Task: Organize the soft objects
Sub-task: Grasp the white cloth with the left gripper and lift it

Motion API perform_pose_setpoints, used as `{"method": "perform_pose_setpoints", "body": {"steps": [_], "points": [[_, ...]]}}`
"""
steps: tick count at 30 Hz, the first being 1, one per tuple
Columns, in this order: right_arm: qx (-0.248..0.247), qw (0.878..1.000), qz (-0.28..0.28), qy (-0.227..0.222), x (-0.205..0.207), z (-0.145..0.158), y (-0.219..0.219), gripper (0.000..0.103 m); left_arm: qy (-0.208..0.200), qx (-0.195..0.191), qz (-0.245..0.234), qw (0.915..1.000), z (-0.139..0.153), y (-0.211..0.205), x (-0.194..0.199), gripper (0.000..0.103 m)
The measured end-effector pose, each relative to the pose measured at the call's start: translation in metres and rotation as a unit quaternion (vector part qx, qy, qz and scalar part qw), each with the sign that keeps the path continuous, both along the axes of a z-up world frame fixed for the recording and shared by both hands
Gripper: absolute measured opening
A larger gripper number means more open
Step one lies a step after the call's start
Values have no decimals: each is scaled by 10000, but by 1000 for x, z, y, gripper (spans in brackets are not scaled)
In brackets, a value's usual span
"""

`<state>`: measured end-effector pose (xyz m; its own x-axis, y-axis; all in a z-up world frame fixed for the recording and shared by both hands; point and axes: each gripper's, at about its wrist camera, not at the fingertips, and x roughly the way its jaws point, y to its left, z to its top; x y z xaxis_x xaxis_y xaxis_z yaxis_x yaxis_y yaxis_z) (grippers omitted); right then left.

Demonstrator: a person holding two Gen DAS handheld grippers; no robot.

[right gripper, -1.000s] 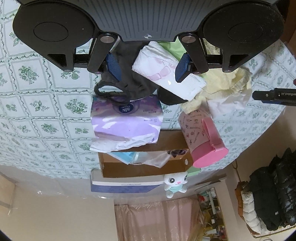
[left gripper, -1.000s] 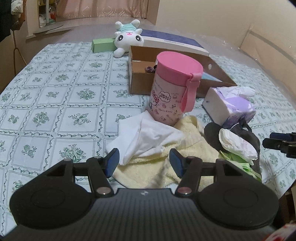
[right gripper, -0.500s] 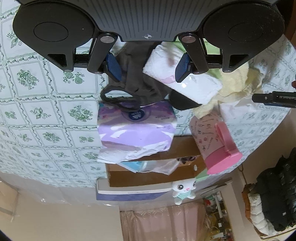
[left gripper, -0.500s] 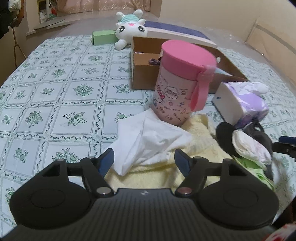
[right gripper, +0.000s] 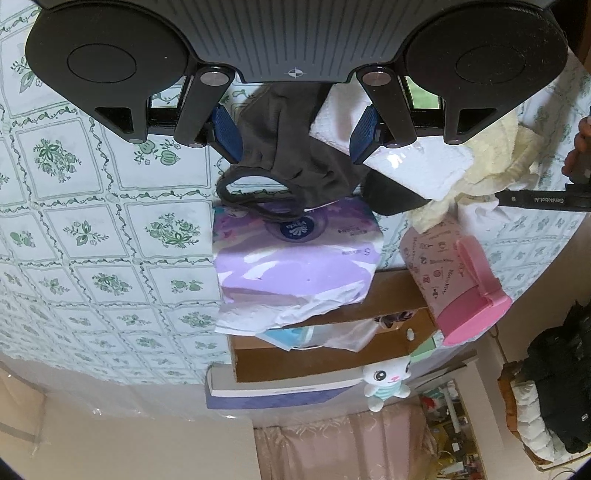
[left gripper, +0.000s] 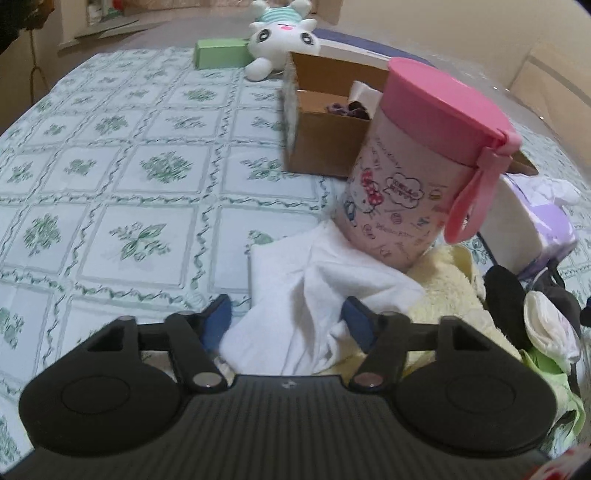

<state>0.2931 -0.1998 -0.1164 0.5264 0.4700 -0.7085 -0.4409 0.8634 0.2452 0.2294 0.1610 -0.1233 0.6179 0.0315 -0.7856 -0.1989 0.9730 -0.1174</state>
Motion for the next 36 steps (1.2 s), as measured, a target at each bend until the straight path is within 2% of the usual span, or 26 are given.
{"method": "perform_pose_setpoints", "body": {"steps": [2,4,8,12,16,20,24,28,30,32,36], "points": [[-2,10000,-28,19,1,-1,-1,64,-58,-21,-131,9999,0,-4,0,35],[-2,10000,-37,10,1,-1,-2,64,-112,-65,-270,9996,2,-7,0,19],[17,10000,-39,-55,-2,3,-4,64,-268,-60,-234,9993,12,-5,-4,14],[67,9999,6,-144,-5,8,-5,64,-498,134,-52,9987,33,7,-19,13],[109,9997,90,-178,-9,10,-3,64,-437,379,202,9981,50,23,-43,13],[126,9996,201,-177,-14,11,1,64,-5,739,441,9963,52,43,-72,14],[134,9994,294,-145,-16,9,6,64,552,958,589,9921,38,57,-94,14],[126,9993,332,-119,-18,7,10,64,759,829,763,9907,23,61,-96,16],[109,9993,342,-123,-19,8,11,64,728,746,831,9911,22,59,-91,22],[95,9993,346,-112,-19,8,11,64,681,566,896,9920,23,59,-88,39],[54,9993,358,-80,-19,7,9,64,532,140,1004,9934,28,61,-84,46]]}}
